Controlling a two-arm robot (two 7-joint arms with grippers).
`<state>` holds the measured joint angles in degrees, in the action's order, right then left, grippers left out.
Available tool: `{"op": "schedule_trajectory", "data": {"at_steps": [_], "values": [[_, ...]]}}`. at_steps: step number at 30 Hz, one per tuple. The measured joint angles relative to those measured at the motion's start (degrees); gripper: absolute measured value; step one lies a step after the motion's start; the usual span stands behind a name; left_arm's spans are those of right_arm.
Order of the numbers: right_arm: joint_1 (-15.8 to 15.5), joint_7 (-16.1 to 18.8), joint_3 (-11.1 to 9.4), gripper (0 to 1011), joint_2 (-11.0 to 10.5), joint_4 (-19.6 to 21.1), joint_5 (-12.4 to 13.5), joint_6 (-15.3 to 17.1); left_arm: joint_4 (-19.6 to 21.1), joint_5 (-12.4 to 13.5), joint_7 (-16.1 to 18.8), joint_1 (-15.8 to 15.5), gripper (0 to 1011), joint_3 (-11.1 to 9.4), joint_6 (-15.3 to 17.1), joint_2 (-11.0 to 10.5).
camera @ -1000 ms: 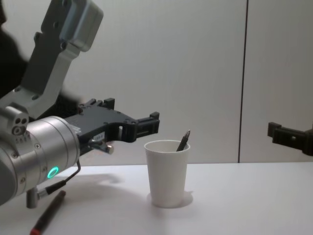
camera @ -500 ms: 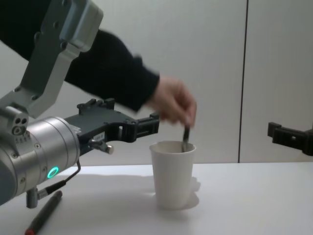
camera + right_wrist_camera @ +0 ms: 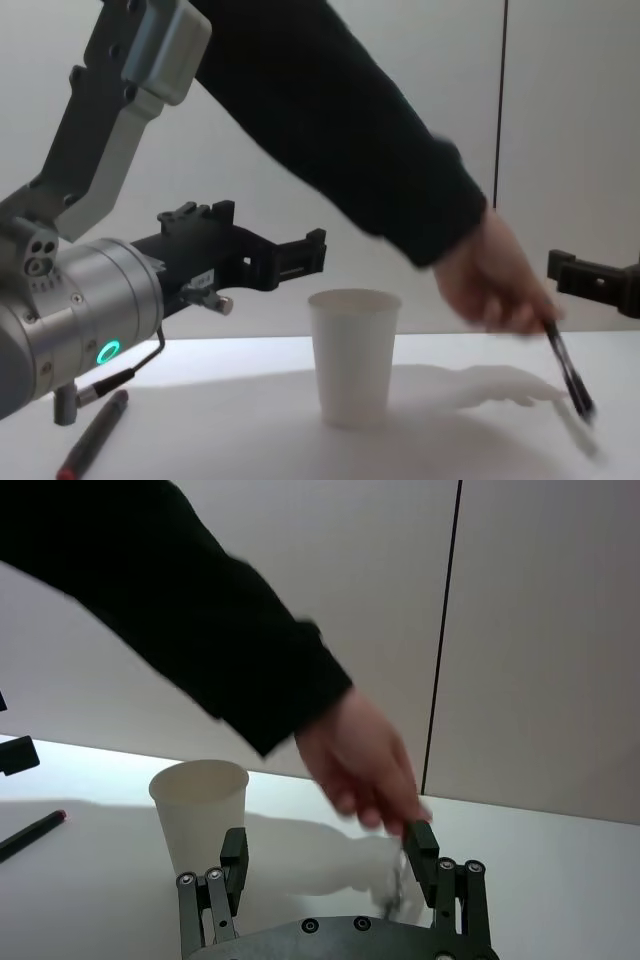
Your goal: Place the pen into the pen holder.
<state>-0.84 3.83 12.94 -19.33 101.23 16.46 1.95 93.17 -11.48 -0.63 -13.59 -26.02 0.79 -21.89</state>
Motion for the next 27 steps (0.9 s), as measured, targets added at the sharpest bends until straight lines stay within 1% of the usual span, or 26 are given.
{"op": "schedule_trajectory", "data": {"at_steps": [27], "values": [[0.0, 0.0, 0.0, 1001, 0.0, 0.0, 0.0, 0.0, 0.0, 0.0, 0.0, 0.0, 1003, 0.0, 0.0, 0.0]]}}
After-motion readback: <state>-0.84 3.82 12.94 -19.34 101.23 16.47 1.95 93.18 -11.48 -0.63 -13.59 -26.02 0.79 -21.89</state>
